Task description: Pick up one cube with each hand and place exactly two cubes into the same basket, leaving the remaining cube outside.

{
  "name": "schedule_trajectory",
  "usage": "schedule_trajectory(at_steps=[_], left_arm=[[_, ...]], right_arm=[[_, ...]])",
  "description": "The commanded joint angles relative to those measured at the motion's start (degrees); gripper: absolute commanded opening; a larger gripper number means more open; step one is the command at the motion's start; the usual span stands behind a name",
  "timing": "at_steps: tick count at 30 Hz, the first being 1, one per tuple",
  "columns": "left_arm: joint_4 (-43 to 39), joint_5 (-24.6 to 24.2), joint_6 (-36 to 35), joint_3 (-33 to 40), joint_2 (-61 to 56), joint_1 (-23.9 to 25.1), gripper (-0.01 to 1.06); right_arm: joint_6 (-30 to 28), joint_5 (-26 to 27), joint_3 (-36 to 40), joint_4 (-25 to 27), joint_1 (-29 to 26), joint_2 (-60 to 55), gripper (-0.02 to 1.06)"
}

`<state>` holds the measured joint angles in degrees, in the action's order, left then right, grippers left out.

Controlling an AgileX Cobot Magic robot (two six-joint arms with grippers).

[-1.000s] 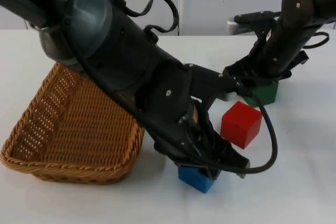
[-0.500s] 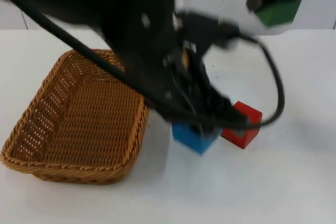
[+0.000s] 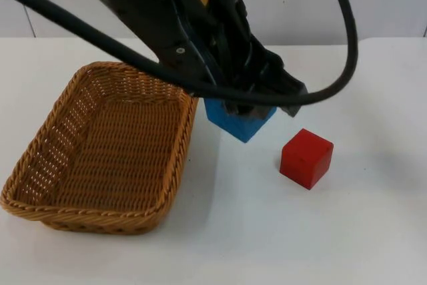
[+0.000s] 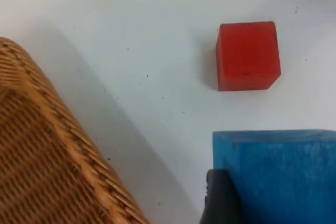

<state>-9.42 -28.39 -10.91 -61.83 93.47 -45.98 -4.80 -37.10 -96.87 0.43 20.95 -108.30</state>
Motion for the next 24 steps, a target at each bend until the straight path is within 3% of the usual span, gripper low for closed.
schedule_trajectory(at_steps=[1, 10, 17, 24], left_arm=[[-0.5, 0.1, 0.2, -0.1, -0.3, 0.0, 0.00], [-1.2, 0.2, 0.2, 1.3, -0.3, 0.0, 0.00], [-6.7, 1.7, -5.5, 6.0, -0.6, 0.1, 0.00], [-7.3, 2.9, -6.5, 10.6, -2.8, 5.2, 0.00]], right_arm=[[-1.1, -0.4, -0.2, 0.0, 0.4, 0.6, 0.00], [-4.7, -0.9, -0.2, 1.3, 2.5, 0.6, 0.00], [-6.2, 3.2, -0.2, 1.3, 8.0, -0.9, 0.00], [-6.2, 3.7, -2.7, 1.3, 12.6, -5.8, 0.00]])
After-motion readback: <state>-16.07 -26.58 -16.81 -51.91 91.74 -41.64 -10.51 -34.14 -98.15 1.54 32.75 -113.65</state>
